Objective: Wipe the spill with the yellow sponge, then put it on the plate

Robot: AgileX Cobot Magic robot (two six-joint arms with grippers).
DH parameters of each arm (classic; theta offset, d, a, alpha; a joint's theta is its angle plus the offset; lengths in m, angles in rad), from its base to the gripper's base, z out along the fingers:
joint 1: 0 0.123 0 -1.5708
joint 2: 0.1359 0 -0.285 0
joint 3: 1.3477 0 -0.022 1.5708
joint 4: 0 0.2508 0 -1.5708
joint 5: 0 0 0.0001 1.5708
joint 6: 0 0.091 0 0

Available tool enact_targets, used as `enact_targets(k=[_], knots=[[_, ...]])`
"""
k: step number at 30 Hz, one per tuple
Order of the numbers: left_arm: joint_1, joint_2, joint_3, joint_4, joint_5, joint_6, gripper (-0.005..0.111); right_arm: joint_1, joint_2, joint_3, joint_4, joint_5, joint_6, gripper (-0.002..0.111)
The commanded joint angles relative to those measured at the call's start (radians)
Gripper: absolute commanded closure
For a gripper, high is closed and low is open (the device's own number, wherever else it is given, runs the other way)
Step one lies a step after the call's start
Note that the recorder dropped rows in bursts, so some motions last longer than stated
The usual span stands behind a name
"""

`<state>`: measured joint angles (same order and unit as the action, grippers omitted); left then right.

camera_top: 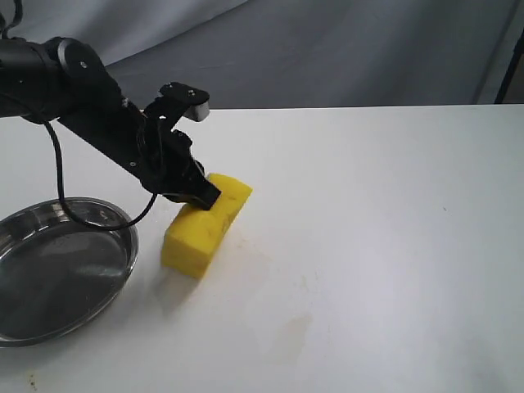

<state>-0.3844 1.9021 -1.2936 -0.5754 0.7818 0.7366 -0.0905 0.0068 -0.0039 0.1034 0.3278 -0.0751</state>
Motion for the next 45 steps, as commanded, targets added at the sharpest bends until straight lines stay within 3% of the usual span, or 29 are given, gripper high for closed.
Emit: enact_targets(k=[1,5,8,12,15,20,21,23,29,31,33,36,45], knots=[[-0.052,-0.078,-0.004,-0.181,0.015,0.051,0.107,0.002,-0.004,0.004,-0.007,-0.001,0.003,0.108],[-0.115,-0.132,-0.002,-0.248,0.119,0.053,0.107,0.002,-0.004,0.004,-0.007,-0.001,0.003,0.108],[-0.113,-0.104,0.043,-0.235,0.13,0.041,0.107,0.002,-0.004,0.004,-0.007,-0.001,0.003,0.108],[-0.115,-0.007,0.061,0.029,0.084,-0.07,0.1,0.002,-0.004,0.004,-0.007,-0.001,0.003,0.108],[-0.115,0.048,0.061,0.158,0.024,-0.156,0.087,0.002,-0.004,0.004,-0.007,-0.001,0.003,0.108],[-0.115,0.077,0.061,0.292,0.003,-0.162,0.058,0.002,-0.004,0.004,-0.007,-0.001,0.003,0.108],[-0.115,0.075,0.061,0.357,-0.001,-0.165,0.047,0.002,-0.004,0.004,-0.007,-0.001,0.003,0.108],[-0.115,0.075,0.061,0.43,-0.016,-0.244,0.038,0.002,-0.004,0.004,-0.007,-0.001,0.003,0.108],[-0.115,0.075,0.057,0.568,-0.07,-0.372,0.037,0.002,-0.004,0.004,-0.007,-0.001,0.003,0.108],[-0.115,0.075,0.056,0.699,-0.067,-0.482,0.037,0.002,-0.004,0.004,-0.007,-0.001,0.003,0.108],[-0.115,0.075,0.056,0.785,-0.054,-0.538,0.028,0.002,-0.004,0.004,-0.007,-0.001,0.003,0.108],[-0.115,0.075,0.056,0.788,-0.054,-0.551,0.022,0.002,-0.004,0.004,-0.007,-0.001,0.003,0.108],[-0.115,-0.029,0.056,0.777,-0.035,-0.581,0.033,0.002,-0.004,0.004,-0.007,-0.001,0.003,0.108]])
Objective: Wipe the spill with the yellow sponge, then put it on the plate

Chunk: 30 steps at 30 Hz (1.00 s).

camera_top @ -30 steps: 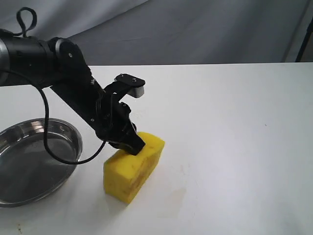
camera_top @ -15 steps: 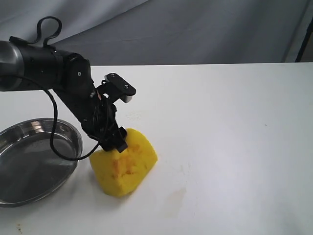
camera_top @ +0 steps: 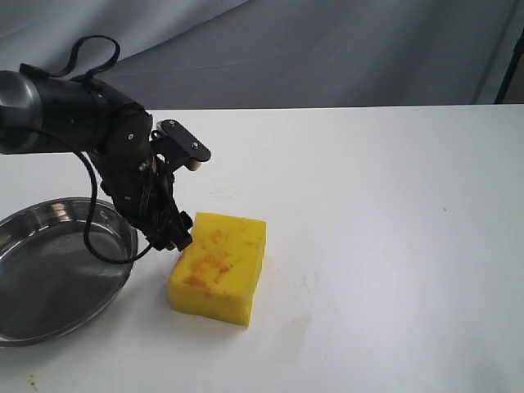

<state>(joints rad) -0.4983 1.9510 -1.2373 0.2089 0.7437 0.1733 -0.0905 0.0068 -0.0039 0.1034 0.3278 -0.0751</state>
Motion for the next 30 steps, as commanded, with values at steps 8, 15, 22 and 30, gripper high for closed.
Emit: enact_targets(k=[8,15,22,30], knots=[[-0.001,-0.186,-0.001,-0.152,0.022,-0.014,0.061,0.002,-0.004,0.004,-0.007,-0.001,0.003,0.108],[-0.072,-0.154,0.003,-0.215,0.028,0.013,0.106,0.002,-0.004,0.004,-0.007,-0.001,0.003,0.108],[-0.16,-0.084,0.003,-0.23,-0.044,0.011,0.086,0.002,-0.004,0.004,-0.007,-0.001,0.003,0.108],[-0.169,0.024,0.003,-0.217,-0.035,0.011,0.065,0.002,-0.004,0.004,-0.007,-0.001,0.003,0.108]])
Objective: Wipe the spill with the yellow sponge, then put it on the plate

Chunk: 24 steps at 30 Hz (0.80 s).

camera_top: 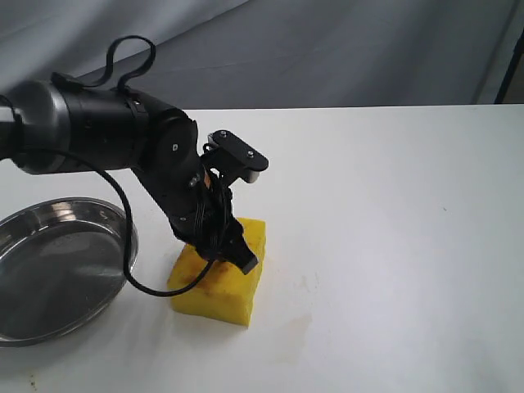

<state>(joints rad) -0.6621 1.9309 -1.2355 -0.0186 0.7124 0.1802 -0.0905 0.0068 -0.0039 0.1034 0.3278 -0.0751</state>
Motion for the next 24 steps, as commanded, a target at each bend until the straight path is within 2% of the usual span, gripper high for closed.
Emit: enact_targets(k=[1,3,7,10,14,19,24], knots=[[-0.005,0.049,0.002,0.011,-0.004,0.004,0.067,0.002,-0.004,0.004,-0.007,-0.001,0.003,0.108],[-0.005,0.059,0.002,0.007,-0.004,0.004,0.076,0.002,-0.004,0.004,-0.007,-0.001,0.003,0.108],[-0.005,0.059,0.002,-0.029,0.003,0.011,0.107,0.002,-0.004,0.004,-0.007,-0.001,0.003,0.108],[-0.005,0.059,0.002,-0.087,0.029,0.079,0.107,0.002,-0.004,0.004,-0.007,-0.001,0.003,0.108],[-0.005,0.05,0.002,-0.253,0.072,0.236,0.107,0.002,-0.004,0.004,-0.007,-0.001,0.003,0.108],[-0.005,0.023,0.002,-0.431,0.139,0.329,0.107,0.002,-0.004,0.004,-0.007,-0.001,0.003,0.108],[-0.072,0.012,0.002,-0.455,0.174,0.337,0.107,0.002,-0.004,0.004,-0.007,-0.001,0.003,0.108]])
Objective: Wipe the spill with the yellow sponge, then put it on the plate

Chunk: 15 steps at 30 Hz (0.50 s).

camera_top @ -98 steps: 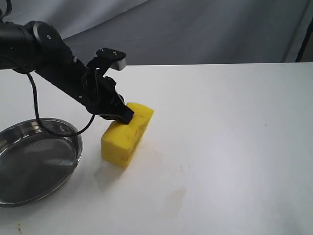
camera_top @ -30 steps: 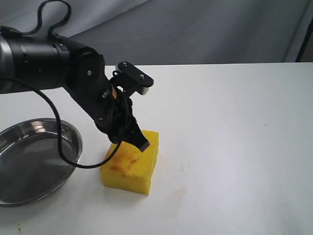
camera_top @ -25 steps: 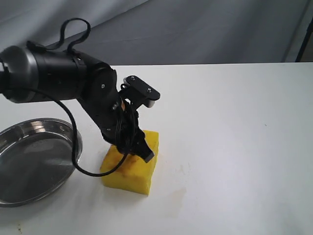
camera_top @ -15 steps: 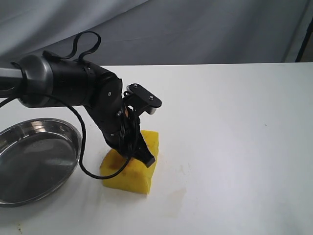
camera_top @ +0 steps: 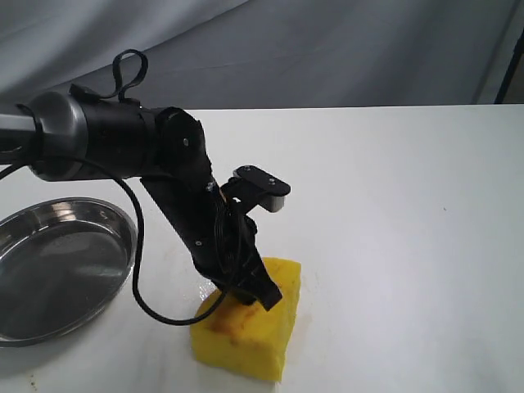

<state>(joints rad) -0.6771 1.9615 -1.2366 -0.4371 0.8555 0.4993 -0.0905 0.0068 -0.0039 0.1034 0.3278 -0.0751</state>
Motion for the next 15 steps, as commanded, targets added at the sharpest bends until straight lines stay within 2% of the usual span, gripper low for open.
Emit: enact_targets(k=[1,5,7,12,15], knots=[[-0.081,-0.018,0.003,-0.036,0.031,0.028,0.107,0.002,-0.004,0.004,-0.007,-0.001,0.003,0.108],[-0.171,-0.018,0.003,0.033,-0.05,0.042,0.107,0.002,-0.004,0.004,-0.007,-0.001,0.003,0.108],[-0.189,-0.016,0.003,0.093,-0.107,-0.002,0.107,0.002,-0.004,0.004,-0.007,-0.001,0.003,0.108],[-0.159,0.011,0.003,0.252,-0.189,-0.089,0.107,0.002,-0.004,0.004,-0.007,-0.001,0.003,0.108],[-0.119,0.046,0.003,0.422,-0.193,-0.186,0.107,0.002,-0.004,0.004,-0.007,-0.001,0.003,0.108]])
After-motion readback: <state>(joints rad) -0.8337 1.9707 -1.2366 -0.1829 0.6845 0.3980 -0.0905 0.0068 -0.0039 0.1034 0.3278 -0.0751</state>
